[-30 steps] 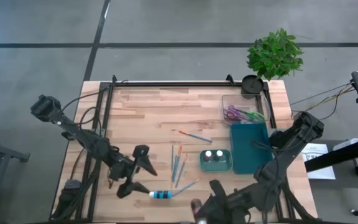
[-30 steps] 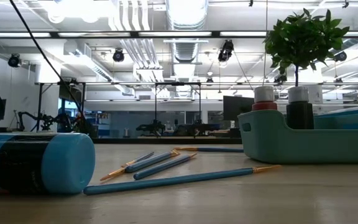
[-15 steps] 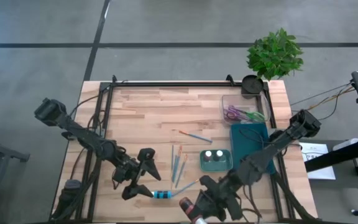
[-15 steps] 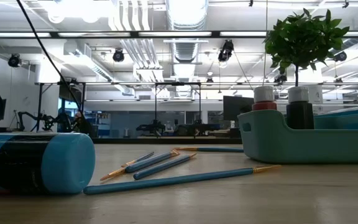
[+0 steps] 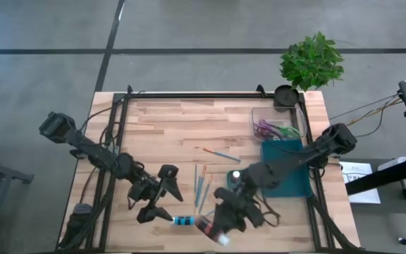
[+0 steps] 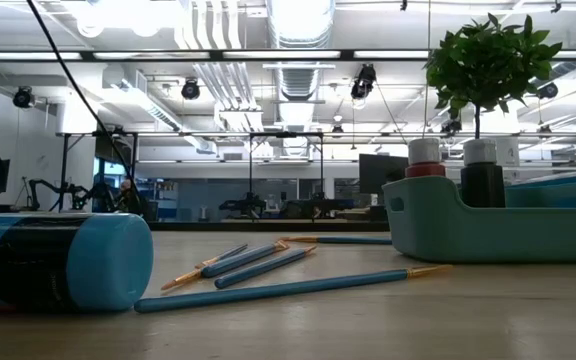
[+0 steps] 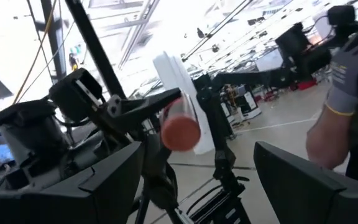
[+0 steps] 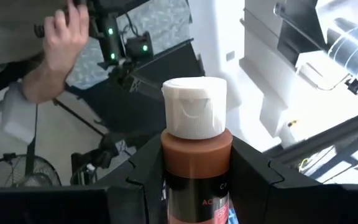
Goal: Pick & Place Paint Supplies
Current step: Put the brown paint bottle into the green bin
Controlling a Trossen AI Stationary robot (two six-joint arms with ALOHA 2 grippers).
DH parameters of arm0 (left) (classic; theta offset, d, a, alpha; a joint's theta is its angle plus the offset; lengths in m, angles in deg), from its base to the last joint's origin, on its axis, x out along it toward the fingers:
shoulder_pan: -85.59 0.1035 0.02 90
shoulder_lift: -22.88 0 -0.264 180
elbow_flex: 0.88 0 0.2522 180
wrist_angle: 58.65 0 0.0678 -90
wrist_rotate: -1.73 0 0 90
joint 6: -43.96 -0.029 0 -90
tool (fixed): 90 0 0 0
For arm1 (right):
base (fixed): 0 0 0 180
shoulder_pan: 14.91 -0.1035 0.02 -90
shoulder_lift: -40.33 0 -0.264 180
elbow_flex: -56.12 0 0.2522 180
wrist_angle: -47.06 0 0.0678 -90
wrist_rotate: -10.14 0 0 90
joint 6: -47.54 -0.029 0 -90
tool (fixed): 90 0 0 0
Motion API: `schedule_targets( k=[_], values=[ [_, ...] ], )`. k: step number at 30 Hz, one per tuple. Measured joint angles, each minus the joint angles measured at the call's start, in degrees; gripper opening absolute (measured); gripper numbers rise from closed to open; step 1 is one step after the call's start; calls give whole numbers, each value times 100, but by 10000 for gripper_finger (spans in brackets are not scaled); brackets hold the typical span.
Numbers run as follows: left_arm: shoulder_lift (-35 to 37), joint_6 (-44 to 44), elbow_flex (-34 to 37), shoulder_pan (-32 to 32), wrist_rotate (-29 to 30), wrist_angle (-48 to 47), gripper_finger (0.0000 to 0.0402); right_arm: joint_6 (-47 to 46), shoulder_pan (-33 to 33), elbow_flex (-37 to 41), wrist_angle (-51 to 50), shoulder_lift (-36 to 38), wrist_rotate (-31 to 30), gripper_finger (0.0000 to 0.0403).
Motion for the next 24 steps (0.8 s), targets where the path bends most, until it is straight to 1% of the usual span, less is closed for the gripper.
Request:
schedule_targets(
  k=[3,7,10,15,18,24],
  values=[
    [-49,17,0,14,55,-26,313,-41,137,0,2,-36,200,132],
    [-120,163,-64,29,-90,-21,313,115,177,0,14,-30,365,132],
    [-132,364,-111,43,-439,-25,313,134,212,-2,-31,-19,736,132],
    [-130,800,-228,40,-1068,-19,313,178,323,-1,-361,4,866,132],
    [-130,854,-229,40,-1101,-19,313,206,367,2,-362,26,1040,132],
    [-130,1016,-229,40,-1137,8,313,850,462,2,-453,58,1531,132]
  ],
)
